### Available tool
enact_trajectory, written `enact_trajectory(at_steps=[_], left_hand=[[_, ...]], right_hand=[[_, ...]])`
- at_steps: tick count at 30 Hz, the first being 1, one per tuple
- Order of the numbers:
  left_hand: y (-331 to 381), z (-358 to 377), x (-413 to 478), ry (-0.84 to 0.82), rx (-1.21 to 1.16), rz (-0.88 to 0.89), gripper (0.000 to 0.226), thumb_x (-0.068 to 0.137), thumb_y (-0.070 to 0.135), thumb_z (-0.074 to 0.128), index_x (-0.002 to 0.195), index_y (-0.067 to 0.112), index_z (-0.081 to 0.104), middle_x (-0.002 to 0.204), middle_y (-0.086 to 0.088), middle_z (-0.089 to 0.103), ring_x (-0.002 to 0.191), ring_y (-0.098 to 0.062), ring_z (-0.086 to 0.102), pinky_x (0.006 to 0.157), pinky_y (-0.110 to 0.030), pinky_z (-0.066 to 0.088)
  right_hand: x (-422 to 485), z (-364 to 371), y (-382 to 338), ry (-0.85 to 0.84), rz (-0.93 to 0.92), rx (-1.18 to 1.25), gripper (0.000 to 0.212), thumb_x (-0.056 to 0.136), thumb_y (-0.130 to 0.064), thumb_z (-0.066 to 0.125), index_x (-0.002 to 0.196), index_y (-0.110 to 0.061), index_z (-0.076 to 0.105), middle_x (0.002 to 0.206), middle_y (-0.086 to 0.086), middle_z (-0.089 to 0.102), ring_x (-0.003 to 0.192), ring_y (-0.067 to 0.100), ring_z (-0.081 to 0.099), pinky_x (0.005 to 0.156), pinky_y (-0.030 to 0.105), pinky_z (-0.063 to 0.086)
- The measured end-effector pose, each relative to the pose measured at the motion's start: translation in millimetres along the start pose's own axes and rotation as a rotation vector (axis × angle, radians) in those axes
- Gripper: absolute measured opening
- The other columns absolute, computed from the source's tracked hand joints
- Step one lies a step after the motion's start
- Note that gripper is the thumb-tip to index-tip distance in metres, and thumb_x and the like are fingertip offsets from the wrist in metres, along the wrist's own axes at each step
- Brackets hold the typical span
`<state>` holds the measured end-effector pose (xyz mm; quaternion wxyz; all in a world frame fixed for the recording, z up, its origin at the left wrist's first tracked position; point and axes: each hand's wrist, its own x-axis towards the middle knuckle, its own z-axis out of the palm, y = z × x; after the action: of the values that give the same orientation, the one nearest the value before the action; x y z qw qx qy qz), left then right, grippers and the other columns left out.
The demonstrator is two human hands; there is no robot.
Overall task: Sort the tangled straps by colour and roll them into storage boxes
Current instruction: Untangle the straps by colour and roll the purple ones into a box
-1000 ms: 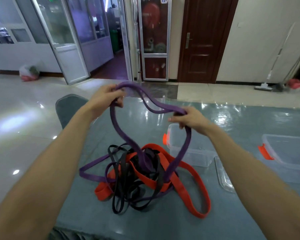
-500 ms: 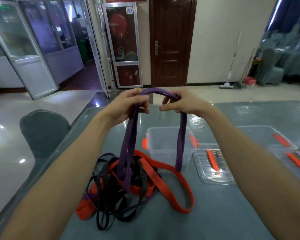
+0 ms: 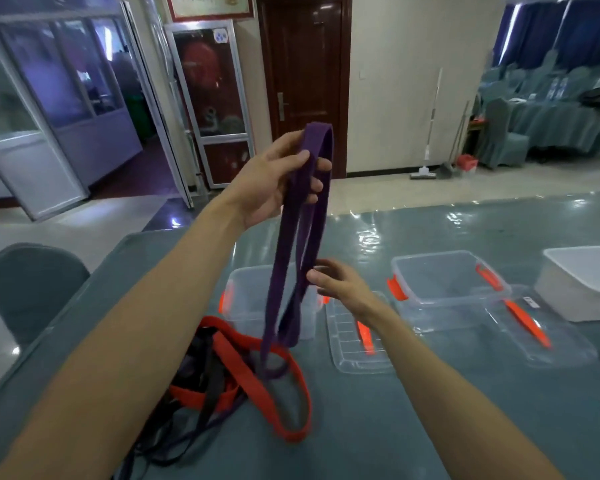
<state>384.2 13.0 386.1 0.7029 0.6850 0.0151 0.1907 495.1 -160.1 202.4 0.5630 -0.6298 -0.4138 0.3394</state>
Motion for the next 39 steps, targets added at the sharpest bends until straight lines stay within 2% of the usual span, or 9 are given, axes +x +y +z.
enact_trajectory(at_steps=[3, 8, 18, 20, 22, 26, 31, 35, 39], left_hand=[[0, 21, 17, 0.055, 0.206, -0.048, 0.034, 0.106, 0.022, 0.063, 0.14, 0.022, 0.066, 0.12, -0.022, 0.077, 0.078, -0.025, 0.074, 0.065, -0.036, 0.06], [-4, 52, 28, 0.16, 0.378, -0.164, 0.042, 0.101, 0.016, 0.063, 0.139, 0.014, 0.046, 0.102, -0.026, 0.079, 0.052, -0.022, 0.06, 0.045, -0.032, 0.049], [-3, 111, 43, 0.111, 0.674, -0.23, 0.03, 0.094, 0.017, 0.056, 0.124, 0.015, 0.06, 0.078, -0.013, 0.075, 0.039, -0.017, 0.049, 0.037, -0.025, 0.037], [-2, 114, 47, 0.105, 0.698, -0.257, 0.033, 0.091, 0.02, 0.058, 0.124, 0.016, 0.061, 0.078, -0.014, 0.077, 0.039, -0.017, 0.049, 0.037, -0.024, 0.038], [-4, 117, 52, 0.089, 0.658, -0.247, 0.03, 0.092, 0.02, 0.06, 0.122, 0.016, 0.063, 0.08, -0.014, 0.076, 0.04, -0.017, 0.052, 0.037, -0.025, 0.041], [-6, 117, 61, 0.153, 0.449, -0.133, 0.019, 0.093, 0.014, 0.058, 0.111, 0.015, 0.063, 0.078, -0.013, 0.072, 0.052, -0.024, 0.06, 0.047, -0.031, 0.052], [1, 101, 62, 0.234, 0.326, -0.09, 0.02, 0.097, 0.016, 0.06, 0.117, 0.012, 0.06, 0.083, -0.013, 0.073, 0.057, -0.023, 0.058, 0.05, -0.03, 0.052], [7, 84, 52, 0.279, 0.363, -0.086, 0.013, 0.101, 0.01, 0.053, 0.113, 0.011, 0.057, 0.08, -0.013, 0.074, 0.05, -0.018, 0.052, 0.046, -0.027, 0.045], [8, 36, 29, 0.402, 0.42, -0.132, 0.01, 0.1, 0.019, 0.059, 0.091, 0.017, 0.063, 0.063, -0.004, 0.061, 0.045, -0.017, 0.043, 0.044, -0.029, 0.041]], right_hand=[[-6, -33, 4, 0.019, -0.007, 0.018, 0.072, 0.088, -0.073, 0.072, 0.139, -0.023, 0.064, 0.129, -0.003, 0.077, 0.121, 0.012, 0.073, 0.113, 0.047, 0.053], [-4, -74, 6, 0.172, -0.046, -0.007, 0.049, 0.102, -0.052, 0.066, 0.139, -0.02, 0.06, 0.133, -0.003, 0.069, 0.112, -0.006, 0.065, 0.09, 0.01, 0.05], [-2, -117, 27, 0.64, -0.172, -0.331, 0.066, 0.069, -0.061, 0.09, 0.115, -0.028, 0.055, 0.102, -0.008, 0.063, 0.09, 0.009, 0.063, 0.084, 0.042, 0.062], [3, -124, 33, 0.572, -0.218, -0.409, 0.095, 0.067, -0.066, 0.091, 0.141, -0.031, 0.044, 0.132, -0.004, 0.054, 0.121, 0.015, 0.057, 0.106, 0.04, 0.056], [6, -126, 33, 0.296, -0.18, -0.338, 0.113, 0.064, -0.073, 0.093, 0.156, -0.04, 0.035, 0.155, -0.009, 0.046, 0.142, 0.015, 0.05, 0.119, 0.041, 0.045], [5, -104, 44, 0.004, -0.07, -0.168, 0.093, 0.051, -0.08, 0.095, 0.128, -0.074, 0.043, 0.135, -0.037, 0.062, 0.126, -0.013, 0.059, 0.108, 0.021, 0.047], [-3, -61, 68, -0.022, -0.032, -0.123, 0.109, 0.049, -0.074, 0.1, 0.141, -0.045, 0.048, 0.133, -0.021, 0.069, 0.124, -0.002, 0.065, 0.106, 0.03, 0.053], [-2, -27, 81, 0.001, 0.028, -0.093, 0.073, 0.062, -0.046, 0.103, 0.121, -0.029, 0.064, 0.105, -0.005, 0.079, 0.097, 0.011, 0.076, 0.088, 0.035, 0.063], [4, -19, 92, 0.002, 0.078, -0.096, 0.023, 0.084, -0.011, 0.079, 0.106, -0.014, 0.074, 0.076, 0.002, 0.077, 0.072, 0.026, 0.078, 0.076, 0.044, 0.063]])
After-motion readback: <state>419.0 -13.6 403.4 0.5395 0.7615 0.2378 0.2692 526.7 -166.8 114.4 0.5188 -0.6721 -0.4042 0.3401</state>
